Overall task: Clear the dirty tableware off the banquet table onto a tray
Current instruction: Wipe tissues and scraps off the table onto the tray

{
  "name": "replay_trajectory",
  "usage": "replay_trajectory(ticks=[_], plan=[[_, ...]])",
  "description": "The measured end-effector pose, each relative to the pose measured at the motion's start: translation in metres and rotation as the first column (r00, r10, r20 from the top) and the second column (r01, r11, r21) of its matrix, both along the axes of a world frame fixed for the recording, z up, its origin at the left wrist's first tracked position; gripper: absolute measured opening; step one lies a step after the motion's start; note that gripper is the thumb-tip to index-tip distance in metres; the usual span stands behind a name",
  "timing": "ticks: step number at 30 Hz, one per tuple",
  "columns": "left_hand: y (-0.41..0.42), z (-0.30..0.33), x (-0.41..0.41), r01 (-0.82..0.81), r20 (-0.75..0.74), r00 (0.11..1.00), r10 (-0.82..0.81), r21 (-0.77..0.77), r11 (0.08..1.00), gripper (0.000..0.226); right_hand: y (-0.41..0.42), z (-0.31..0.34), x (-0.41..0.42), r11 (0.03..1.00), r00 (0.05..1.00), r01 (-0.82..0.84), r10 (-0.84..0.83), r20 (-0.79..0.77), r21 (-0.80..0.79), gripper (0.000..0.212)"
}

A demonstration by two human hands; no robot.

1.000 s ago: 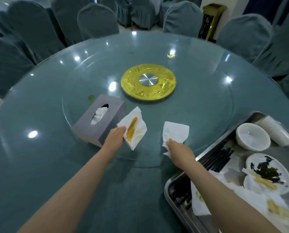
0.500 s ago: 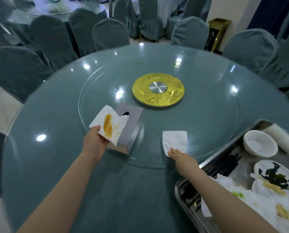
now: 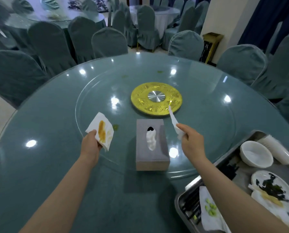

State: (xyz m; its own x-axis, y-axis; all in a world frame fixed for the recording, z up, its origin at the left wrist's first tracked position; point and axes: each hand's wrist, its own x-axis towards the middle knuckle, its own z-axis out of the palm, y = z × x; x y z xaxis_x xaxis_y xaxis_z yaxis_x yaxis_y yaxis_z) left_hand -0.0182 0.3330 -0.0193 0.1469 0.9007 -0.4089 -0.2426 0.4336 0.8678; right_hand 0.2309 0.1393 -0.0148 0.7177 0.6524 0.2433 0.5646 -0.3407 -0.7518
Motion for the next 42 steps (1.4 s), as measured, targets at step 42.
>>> replay_trajectory(ticks=[42], plan=[[-0.001, -0.098, 0.055, 0.825, -0.921, 0.342, -0.188, 0.199, 0.528, 0.047, 0.016, -0.134, 0.031, 0.659, 0.846, -0.375, 0.530, 0.049, -0.652, 0.067]])
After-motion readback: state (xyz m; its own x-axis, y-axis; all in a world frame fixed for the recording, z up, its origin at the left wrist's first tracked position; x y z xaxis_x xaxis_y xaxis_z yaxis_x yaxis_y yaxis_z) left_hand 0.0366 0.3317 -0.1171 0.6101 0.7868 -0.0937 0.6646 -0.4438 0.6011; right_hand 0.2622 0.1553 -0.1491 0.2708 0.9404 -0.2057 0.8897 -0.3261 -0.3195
